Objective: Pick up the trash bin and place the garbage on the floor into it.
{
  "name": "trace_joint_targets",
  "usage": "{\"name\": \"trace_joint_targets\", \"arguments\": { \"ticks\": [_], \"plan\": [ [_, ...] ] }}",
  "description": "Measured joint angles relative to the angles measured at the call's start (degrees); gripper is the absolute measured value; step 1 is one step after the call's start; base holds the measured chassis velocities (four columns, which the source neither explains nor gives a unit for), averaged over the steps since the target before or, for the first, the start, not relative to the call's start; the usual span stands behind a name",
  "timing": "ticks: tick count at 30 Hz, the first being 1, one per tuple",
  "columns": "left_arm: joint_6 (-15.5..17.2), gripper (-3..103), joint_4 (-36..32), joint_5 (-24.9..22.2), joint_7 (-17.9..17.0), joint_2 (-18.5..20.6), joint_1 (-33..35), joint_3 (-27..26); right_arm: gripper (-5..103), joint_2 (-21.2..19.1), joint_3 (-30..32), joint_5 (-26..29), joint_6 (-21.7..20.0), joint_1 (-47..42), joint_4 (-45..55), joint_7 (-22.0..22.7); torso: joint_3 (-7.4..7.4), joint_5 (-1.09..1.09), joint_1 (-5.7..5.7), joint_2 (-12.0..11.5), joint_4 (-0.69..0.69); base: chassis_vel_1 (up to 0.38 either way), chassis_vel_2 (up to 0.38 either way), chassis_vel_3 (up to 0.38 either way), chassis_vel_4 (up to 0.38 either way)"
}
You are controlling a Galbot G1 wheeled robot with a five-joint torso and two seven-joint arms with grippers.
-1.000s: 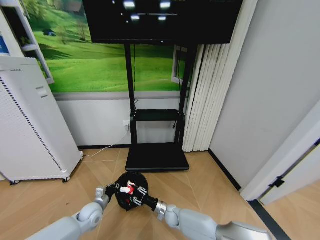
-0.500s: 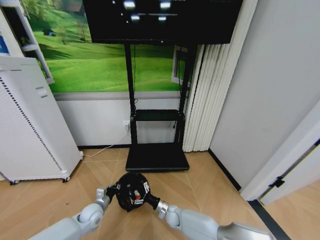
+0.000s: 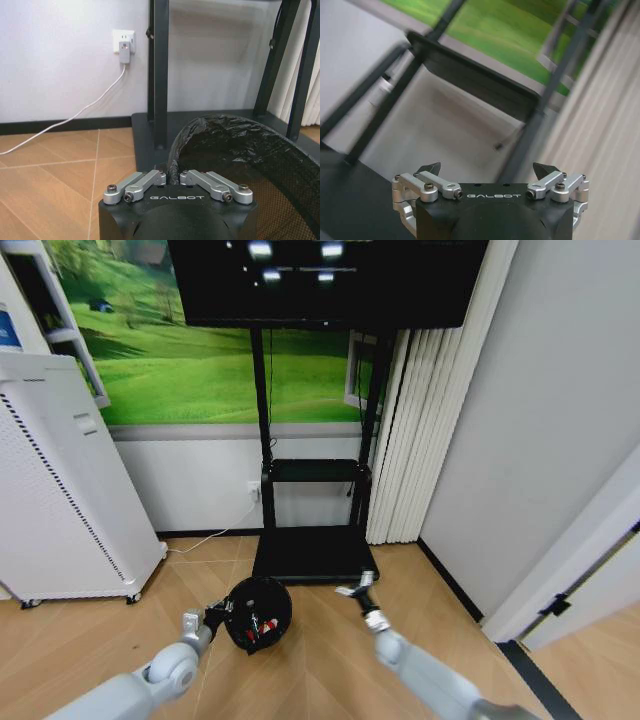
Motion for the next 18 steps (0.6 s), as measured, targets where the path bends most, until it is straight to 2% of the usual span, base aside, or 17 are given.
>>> {"name": "trace_joint_targets", "arguments": {
  "ticks": [3,8,14,18],
  "plan": [
    [0.1,6,-1.4,-0.3,-0.2,1.1,0.5,-0.9,100,-0.6,6.1,-2.4,1.6,-3.1,-1.6,-0.4,0.0,0.04,0.0,0.0,0.01,0.0,0.0,0.0,0.0],
    [0.1,6,-2.4,-0.4,-0.4,2.1,1.7,-2.8,100,-1.2,11.3,-4.5,4.1,-6.6,-2.4,-1.4,0.0,0.04,0.0,0.0,0.01,0.0,0.0,0.0,0.0],
    [0.1,6,-2.9,0.0,-0.4,2.2,3.4,-4.3,100,-2.1,14.3,-5.7,4.8,-9.2,-1.9,-1.8,0.0,0.02,0.0,0.0,0.01,0.022,0.0,-0.038,-0.001],
    [0.1,6,-2.9,0.3,-0.4,1.9,4.2,-4.9,100,-2.9,15.1,-5.9,4.9,-10.1,-1.4,-2.1,0.0,0.01,0.0,0.0,0.01,0.162,0.004,-0.129,-0.002]
  ]
}}
